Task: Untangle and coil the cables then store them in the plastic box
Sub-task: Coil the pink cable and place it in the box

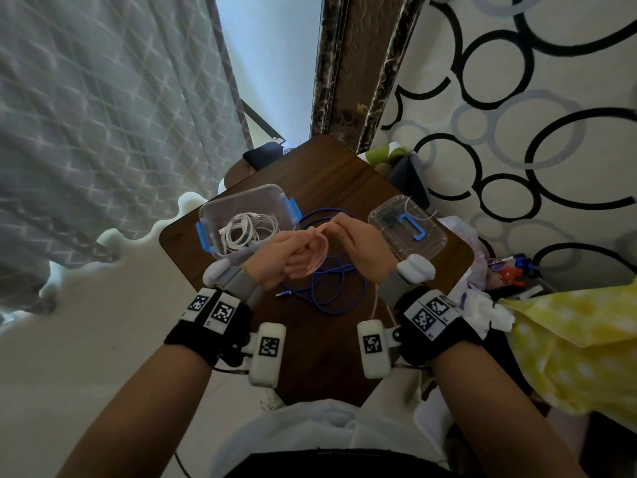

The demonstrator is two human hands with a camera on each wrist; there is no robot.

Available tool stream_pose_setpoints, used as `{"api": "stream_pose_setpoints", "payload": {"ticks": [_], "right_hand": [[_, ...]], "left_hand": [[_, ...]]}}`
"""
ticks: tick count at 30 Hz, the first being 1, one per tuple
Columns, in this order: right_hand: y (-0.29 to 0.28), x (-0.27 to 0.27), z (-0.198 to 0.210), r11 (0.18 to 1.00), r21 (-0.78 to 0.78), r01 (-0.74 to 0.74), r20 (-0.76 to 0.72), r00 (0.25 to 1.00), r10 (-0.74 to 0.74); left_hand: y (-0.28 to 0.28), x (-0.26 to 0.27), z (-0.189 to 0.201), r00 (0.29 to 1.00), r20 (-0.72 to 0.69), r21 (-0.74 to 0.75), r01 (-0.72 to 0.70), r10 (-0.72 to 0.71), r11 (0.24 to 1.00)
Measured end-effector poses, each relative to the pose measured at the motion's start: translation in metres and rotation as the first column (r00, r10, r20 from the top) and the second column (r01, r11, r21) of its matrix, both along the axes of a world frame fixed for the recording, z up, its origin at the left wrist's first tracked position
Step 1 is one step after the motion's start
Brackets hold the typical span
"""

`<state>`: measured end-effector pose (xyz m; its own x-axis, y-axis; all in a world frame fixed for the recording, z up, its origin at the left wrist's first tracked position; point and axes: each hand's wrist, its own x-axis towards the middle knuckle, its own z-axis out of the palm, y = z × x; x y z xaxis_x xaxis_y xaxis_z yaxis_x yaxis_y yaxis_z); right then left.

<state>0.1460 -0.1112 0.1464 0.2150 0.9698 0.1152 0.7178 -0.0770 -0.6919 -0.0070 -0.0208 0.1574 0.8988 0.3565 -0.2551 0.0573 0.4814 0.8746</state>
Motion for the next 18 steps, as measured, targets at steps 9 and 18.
{"api": "stream_pose_setpoints", "payload": {"ticks": [9,18], "right_hand": [[0.0,-0.033,-0.031,0.926,-0.367,-0.088,-0.22,0.976,0.006],[-0.002,-0.026,-0.001,0.923,-0.358,-0.14,0.11,0.976,0.19]], "left_hand": [[0.003,0.016,0.021,0.899,0.182,-0.224,-0.356,0.398,0.907],[0.013,0.014,-0.008,0.943,-0.166,0.701,-0.092,0.287,0.707]]}}
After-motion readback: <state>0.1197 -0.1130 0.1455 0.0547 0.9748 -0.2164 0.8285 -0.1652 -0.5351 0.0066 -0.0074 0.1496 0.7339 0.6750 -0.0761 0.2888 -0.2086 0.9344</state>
